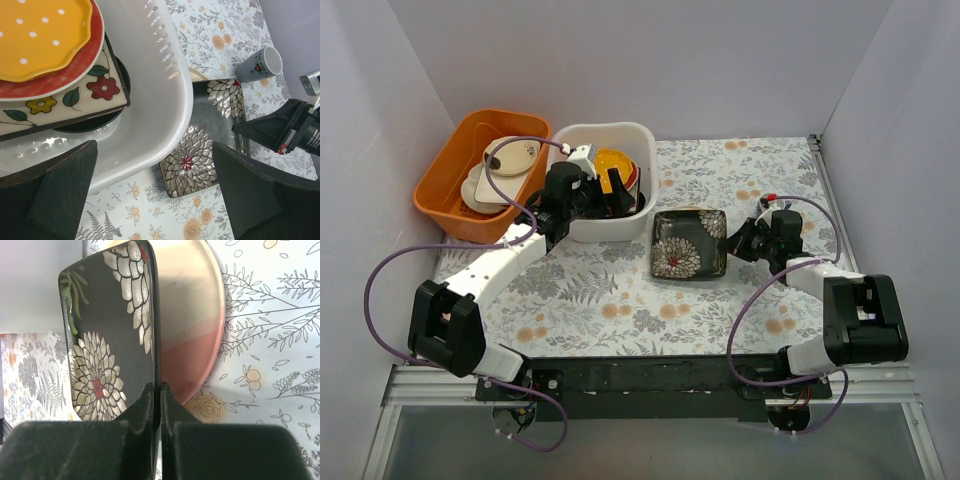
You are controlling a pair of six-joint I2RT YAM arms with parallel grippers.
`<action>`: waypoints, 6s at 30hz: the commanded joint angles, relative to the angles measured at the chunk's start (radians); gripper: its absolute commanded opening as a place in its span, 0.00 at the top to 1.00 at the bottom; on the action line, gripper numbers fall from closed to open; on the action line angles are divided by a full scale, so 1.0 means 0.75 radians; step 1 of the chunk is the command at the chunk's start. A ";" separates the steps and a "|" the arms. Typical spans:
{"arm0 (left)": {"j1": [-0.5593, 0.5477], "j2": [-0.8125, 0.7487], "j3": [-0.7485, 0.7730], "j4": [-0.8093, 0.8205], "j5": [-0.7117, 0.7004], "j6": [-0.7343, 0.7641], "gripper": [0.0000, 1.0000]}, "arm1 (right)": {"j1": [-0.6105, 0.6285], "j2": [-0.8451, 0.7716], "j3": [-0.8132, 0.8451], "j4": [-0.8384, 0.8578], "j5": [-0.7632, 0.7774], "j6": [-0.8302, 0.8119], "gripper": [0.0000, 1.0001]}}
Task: Place the plates into the plastic bin on the countertop
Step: Pick up the plate at the center of the board, then place the plate in the plastic bin.
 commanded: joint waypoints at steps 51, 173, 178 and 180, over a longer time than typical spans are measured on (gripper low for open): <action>-0.113 -0.047 -0.292 0.309 0.481 -0.222 0.02 | -0.063 -0.777 0.069 -0.329 -0.131 -0.009 0.99; 0.206 -0.106 0.080 0.315 0.411 -0.275 1.00 | -0.063 -0.923 -0.126 -0.472 -0.161 -0.152 0.02; 0.274 -0.082 0.105 0.321 0.440 -0.308 1.00 | -0.063 -0.912 -0.146 -0.460 -0.171 -0.150 0.02; 0.298 -0.074 0.103 0.333 0.440 -0.320 1.00 | -0.063 -0.908 -0.148 -0.460 -0.173 -0.150 0.02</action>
